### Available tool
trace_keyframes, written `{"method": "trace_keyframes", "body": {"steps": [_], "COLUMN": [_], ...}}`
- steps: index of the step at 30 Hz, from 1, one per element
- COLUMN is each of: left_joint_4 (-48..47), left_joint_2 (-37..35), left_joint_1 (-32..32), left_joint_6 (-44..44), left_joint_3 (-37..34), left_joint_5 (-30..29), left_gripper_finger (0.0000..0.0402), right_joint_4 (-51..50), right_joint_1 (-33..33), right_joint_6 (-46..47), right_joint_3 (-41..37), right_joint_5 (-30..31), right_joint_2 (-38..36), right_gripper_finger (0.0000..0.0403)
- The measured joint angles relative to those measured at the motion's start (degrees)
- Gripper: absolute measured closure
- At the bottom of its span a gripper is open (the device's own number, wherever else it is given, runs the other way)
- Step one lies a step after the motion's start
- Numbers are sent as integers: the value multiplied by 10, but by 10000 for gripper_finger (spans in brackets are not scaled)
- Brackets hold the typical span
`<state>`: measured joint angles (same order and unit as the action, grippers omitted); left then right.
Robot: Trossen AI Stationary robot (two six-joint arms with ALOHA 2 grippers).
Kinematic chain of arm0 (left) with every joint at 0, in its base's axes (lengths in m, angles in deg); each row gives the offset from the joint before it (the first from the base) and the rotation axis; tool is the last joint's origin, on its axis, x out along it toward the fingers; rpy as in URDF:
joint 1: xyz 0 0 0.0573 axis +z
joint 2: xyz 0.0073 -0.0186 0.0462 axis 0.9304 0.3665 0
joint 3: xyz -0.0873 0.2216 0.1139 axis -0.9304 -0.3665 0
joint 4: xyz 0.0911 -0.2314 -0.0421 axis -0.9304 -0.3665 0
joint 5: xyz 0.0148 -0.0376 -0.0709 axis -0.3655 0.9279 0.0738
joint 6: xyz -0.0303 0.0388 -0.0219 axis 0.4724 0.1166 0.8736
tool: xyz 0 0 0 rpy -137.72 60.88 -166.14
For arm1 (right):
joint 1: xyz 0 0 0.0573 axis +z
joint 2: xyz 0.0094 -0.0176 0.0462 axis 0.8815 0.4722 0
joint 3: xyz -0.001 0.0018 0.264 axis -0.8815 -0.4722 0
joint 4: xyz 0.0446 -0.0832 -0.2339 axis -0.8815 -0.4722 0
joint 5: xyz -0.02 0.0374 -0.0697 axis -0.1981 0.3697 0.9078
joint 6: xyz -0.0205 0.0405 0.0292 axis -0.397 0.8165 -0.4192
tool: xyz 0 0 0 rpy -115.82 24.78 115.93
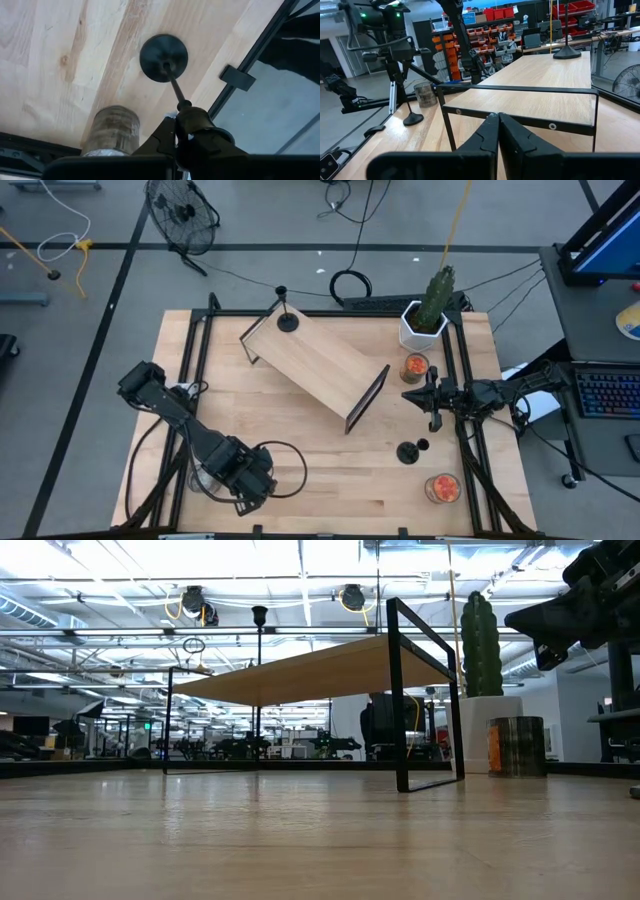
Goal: Pick & Place candle stick holders
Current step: Put the left black candle holder on the shelf
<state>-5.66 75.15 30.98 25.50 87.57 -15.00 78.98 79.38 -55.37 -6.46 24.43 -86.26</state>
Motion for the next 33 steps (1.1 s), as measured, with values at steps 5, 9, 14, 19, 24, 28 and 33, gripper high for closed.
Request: {"method": "trace_keyframes", "body": {"steps": [5, 9, 14, 19, 24, 28, 33], "left_joint_4": [-3, -5, -14, -16, -17, -17, -17], "left_joint_2": [-46, -86, -139, -172, -179, -179, -175], "left_joint_1": [7, 13, 27, 49, 85, 124, 182], "left_joint_6": [33, 58, 123, 158, 141, 97, 27], "left_joint_3": [-2, -1, 0, 1, 22, 47, 88], "left_joint_5": [-23, -38, -37, -38, -61, -86, -99], "left_gripper_finger": [384, 384, 384, 384, 384, 384, 384], "right_joint_4": [0, 0, 0, 0, 0, 0, 0], "right_joint_1": [0, 0, 0, 0, 0, 0, 0], "right_joint_6": [0, 0, 0, 0, 0, 0, 0], "right_joint_3": [0, 0, 0, 0, 0, 0, 0], "right_joint_5": [0, 0, 0, 0, 0, 0, 0], "right_joint_2": [0, 0, 0, 0, 0, 0, 0], "right_gripper_finger": [399, 399, 399, 399, 399, 399, 399]}}
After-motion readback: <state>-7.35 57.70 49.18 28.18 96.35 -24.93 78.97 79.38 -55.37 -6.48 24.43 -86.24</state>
